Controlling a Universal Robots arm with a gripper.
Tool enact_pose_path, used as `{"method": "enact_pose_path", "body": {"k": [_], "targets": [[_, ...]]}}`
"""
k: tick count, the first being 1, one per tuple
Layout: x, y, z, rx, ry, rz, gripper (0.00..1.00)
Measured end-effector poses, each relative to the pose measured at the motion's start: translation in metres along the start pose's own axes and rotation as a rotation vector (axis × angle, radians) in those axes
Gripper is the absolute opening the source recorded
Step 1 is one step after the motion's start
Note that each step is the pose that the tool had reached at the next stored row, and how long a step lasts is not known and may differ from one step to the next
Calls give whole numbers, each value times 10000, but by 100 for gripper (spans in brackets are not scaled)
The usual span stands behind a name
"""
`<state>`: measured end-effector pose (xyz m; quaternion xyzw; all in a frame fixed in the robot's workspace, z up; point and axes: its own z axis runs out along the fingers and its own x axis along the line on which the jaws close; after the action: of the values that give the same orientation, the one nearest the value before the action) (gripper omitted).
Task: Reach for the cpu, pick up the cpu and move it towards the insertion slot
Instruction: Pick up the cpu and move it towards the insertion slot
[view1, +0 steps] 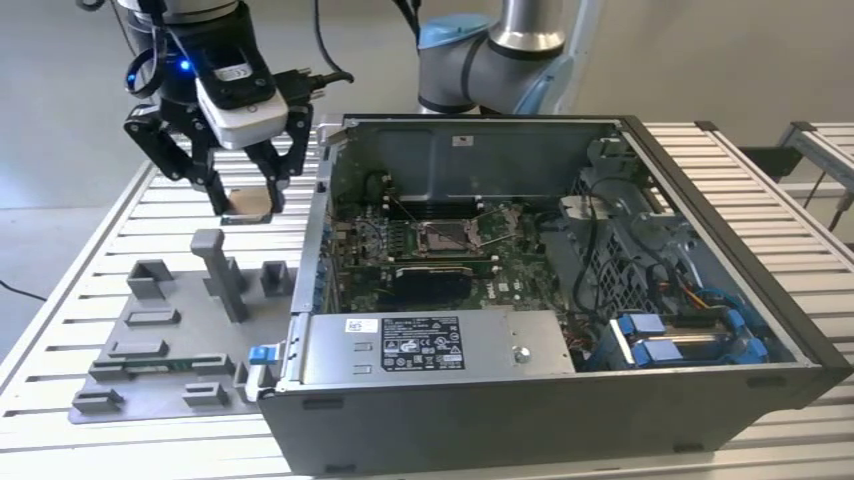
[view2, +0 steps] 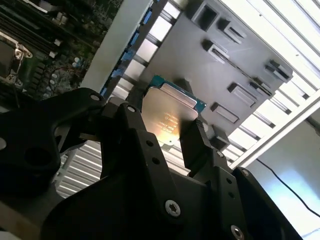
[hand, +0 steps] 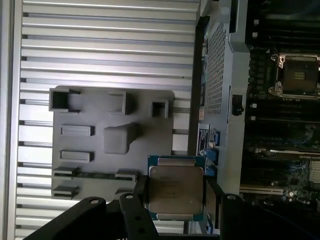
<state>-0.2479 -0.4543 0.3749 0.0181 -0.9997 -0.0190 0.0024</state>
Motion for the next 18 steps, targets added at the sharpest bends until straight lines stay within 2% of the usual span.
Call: {"method": "enact_pose_path", "body": {"k": [18], "targets": [[-807,-29,-4,0,1,0,0]]}}
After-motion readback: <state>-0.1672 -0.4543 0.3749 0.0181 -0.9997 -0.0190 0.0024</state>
